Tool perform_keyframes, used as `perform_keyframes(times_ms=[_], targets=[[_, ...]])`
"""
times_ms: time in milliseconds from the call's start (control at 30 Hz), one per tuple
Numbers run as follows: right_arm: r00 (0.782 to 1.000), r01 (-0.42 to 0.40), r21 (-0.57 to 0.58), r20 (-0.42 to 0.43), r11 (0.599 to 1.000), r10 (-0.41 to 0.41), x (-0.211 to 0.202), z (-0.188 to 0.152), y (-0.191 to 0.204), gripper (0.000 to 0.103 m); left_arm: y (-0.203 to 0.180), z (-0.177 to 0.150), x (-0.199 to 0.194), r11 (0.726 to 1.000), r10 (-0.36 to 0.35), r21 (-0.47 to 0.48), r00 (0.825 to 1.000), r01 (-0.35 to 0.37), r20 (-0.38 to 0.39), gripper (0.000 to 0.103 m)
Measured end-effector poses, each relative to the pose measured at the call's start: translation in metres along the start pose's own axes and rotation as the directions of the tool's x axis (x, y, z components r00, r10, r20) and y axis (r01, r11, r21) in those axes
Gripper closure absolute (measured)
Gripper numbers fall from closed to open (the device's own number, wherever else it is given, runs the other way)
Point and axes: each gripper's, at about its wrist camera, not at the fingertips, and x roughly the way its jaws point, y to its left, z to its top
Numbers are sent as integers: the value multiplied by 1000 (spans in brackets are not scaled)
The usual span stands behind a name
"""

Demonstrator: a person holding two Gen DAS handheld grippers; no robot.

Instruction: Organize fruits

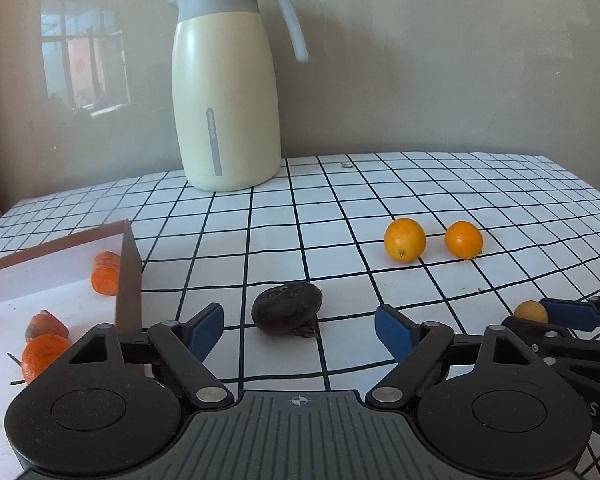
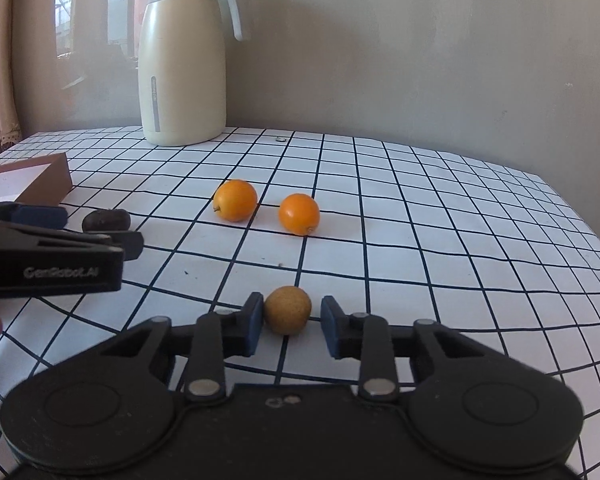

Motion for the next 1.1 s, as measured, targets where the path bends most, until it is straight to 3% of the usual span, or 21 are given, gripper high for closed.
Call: perform_keyframes(times_ms=[300,333,367,467,733,1100], targets=[[1000,-16,19,10,1000,16,-2,-1,-5,87,-3,3,20,1000,18,-23,999,-19,-37,26],[1000,-15,24,14,1000,15,-3,-1,-6,87,-3,3,21,1000,17,-24,999,-18,-46,29],[1000,-14,32,18,999,14,-3,0,-7,87,-2,3,21,999,7,-31,999,-8,-41,40],[999,-11,44,33,999,10,-6,2,-7,87,-6,4,20,1000,-9,-25,1000,9,-30,60],[998,3,72,55,997,-7,-13,5,-11,87,-14,2,4,1000,-15,1,1000,15,-9,60],[991,9,66,130,998,-17,-51,17,-11,87,-16,4,-59,997,-66,31,994,64,91,60]])
